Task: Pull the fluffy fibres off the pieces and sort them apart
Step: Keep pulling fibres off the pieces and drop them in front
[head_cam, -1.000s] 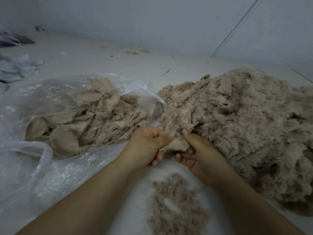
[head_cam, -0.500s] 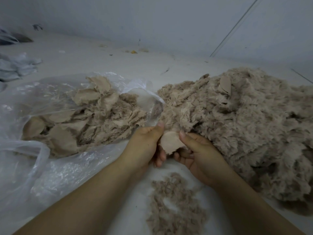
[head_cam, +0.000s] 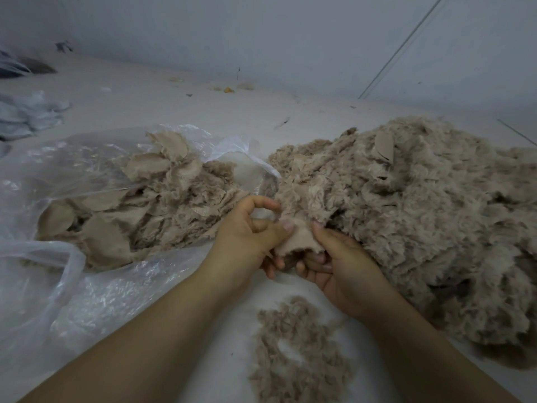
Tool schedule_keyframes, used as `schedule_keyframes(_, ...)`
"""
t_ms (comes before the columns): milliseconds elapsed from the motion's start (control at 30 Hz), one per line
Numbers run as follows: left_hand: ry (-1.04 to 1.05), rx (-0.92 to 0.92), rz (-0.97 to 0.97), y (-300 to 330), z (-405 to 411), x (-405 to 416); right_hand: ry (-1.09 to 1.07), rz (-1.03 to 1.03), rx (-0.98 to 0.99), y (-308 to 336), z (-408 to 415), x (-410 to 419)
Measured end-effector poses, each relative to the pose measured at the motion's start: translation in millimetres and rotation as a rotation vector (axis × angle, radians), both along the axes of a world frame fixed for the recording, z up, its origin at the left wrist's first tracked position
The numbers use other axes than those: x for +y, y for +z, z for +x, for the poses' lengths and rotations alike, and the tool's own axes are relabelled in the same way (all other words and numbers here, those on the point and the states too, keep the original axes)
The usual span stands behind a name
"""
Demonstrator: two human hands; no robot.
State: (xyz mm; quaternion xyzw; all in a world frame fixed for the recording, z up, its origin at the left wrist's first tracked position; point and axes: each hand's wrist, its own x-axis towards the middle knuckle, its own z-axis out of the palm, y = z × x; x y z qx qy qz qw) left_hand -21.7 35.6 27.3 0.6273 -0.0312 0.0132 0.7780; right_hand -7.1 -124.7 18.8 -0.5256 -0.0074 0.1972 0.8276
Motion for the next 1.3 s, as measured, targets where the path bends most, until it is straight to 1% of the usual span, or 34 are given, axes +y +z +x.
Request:
schedule_keyframes(100,-0.043,0.000,0.097,1,-3,-3,0.059,0.011,-0.045,-3,0,-3)
schedule_keyframes(167,-0.054,0.001,0.162,2,-3,-4,0.122,-0.030,-0.089,-4,-1,-4)
schedule_keyframes(233,-0.053,-0.015,0.144,5,-4,-1,0.147,-0.046,-0.118,-3,-2,-3)
schedule_keyframes(333,-0.030,-0.057,0.048,9,-5,2,0.056,-0.028,-0.079,-2,-2,-1)
schedule_keyframes(367,0.017,-0.087,0.060,9,-5,3,0.031,-0.016,-0.067,-2,-1,-1)
schedule_keyframes(400,0.111,-0.135,0.130,8,-3,4,0.007,0.003,-0.055,-2,-1,0)
schedule_keyframes(433,0.254,-0.205,0.265,8,-1,8,-0.014,0.020,-0.045,-2,-1,1)
schedule_keyframes(500,0.551,-0.389,0.602,10,6,21,-0.035,0.033,-0.035,-1,-1,2)
schedule_keyframes(533,0.654,-0.465,0.759,12,9,30,-0.038,0.033,-0.036,0,-1,3)
schedule_keyframes(567,0.697,-0.498,0.911,14,12,38,-0.037,0.031,-0.037,1,-2,4)
schedule_keyframes(600,0.682,-0.474,1.070,13,15,46,-0.035,0.032,-0.039,2,-2,4)
schedule_keyframes(633,0.638,-0.402,1.229,12,18,52,-0.033,0.033,-0.040,2,-2,5)
schedule_keyframes(700,0.564,-0.159,1.560,8,19,53,-0.033,0.024,-0.041,2,-2,5)
schedule_keyframes(733,0.546,-0.050,1.689,7,18,52,-0.036,0.019,-0.039,3,-3,5)
schedule_keyframes(767,0.544,0.003,1.756,7,17,50,-0.041,0.016,-0.035,3,-3,5)
schedule_keyframes(800,0.564,-0.006,1.782,10,14,47,-0.047,0.018,-0.031,3,-3,5)
schedule_keyframes(833,0.597,-0.059,1.787,13,12,45,-0.053,0.019,-0.028,3,-3,5)
schedule_keyframes(867,0.631,-0.143,1.752,16,10,42,-0.057,0.019,-0.027,3,-3,6)
schedule_keyframes(933,0.654,-0.336,1.610,18,6,34,-0.056,0.011,-0.029,3,-3,6)
schedule_keyframes(1000,0.571,-0.479,1.430,15,2,22,-0.047,0.014,-0.027,3,-3,5)
schedule_keyframes(1067,0.431,-0.518,1.220,7,2,10,-0.039,0.022,-0.025,3,-2,5)
schedule_keyframes(1133,0.356,-0.480,1.072,0,10,1,-0.033,0.026,-0.028,2,-2,4)
schedule_keyframes(1300,0.350,-0.442,0.891,-4,28,-14,-0.016,0.053,-0.056,-1,-1,3)
